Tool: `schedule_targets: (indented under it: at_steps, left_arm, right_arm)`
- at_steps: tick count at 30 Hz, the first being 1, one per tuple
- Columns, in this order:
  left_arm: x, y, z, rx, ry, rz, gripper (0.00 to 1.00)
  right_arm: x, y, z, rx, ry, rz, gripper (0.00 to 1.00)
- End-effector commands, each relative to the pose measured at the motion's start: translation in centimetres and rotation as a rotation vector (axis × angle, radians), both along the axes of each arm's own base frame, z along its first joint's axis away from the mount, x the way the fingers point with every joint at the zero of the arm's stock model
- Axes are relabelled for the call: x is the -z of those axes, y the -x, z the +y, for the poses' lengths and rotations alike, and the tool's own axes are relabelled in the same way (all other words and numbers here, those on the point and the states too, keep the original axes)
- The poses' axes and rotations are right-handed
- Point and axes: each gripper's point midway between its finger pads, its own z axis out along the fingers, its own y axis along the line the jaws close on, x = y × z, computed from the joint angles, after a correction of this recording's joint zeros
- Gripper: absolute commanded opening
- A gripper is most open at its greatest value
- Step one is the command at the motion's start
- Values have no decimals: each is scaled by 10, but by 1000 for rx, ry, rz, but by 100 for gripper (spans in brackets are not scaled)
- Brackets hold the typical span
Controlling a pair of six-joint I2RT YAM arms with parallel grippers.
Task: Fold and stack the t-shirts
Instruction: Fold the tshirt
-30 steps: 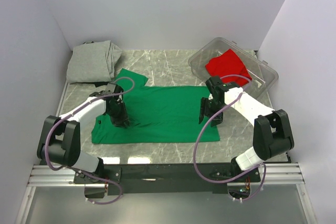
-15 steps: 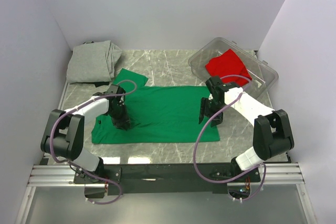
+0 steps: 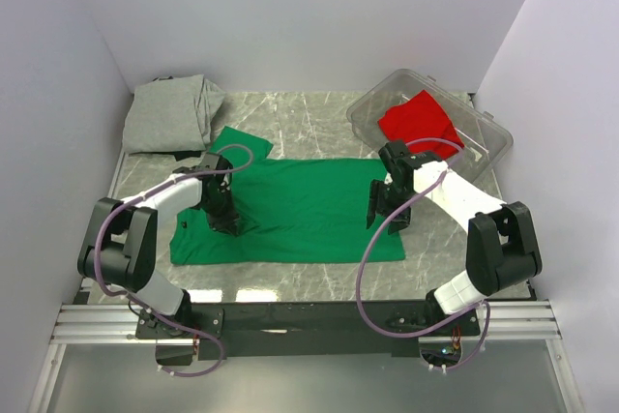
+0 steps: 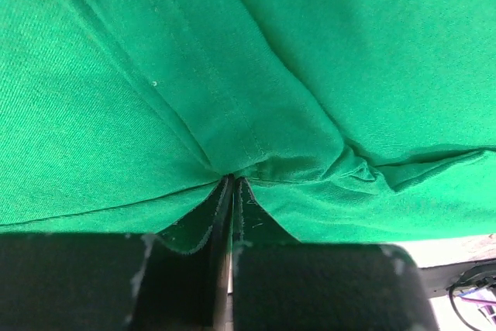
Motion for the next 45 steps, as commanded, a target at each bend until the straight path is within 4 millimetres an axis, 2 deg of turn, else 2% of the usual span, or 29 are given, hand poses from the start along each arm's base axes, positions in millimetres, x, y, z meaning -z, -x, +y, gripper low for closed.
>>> schedule_targets:
  at_steps: [1, 9, 12, 21, 35, 42, 44, 45]
  left_arm:
    - [-14, -21, -4, 1, 2, -72, 6]
    - [-23, -23, -4, -8, 2, -81, 8]
    - [-21, -26, -7, -1, 10, -80, 0]
    - [-23, -51, -22, 57, 23, -111, 0]
    - [-16, -68, -35, 117, -31, -94, 0]
    - [-19, -81, -42, 119, -44, -104, 0]
    - [-21, -85, -42, 114, -50, -108, 5]
    - [-23, -87, -43, 114, -46, -115, 13]
  right_arm:
    - [-10, -9, 2, -3, 0, -43, 64]
    - [-11, -14, 1, -19, 8, -43, 64]
    - [-12, -16, 2, -23, 11, -45, 64]
    - [-13, -21, 0, -42, 30, -46, 63]
    - [-11, -35, 2, -69, 45, -31, 63]
    - [-12, -41, 3, -70, 53, -32, 63]
    - [-12, -42, 3, -71, 54, -34, 63]
    - [-12, -43, 3, -71, 55, -33, 63]
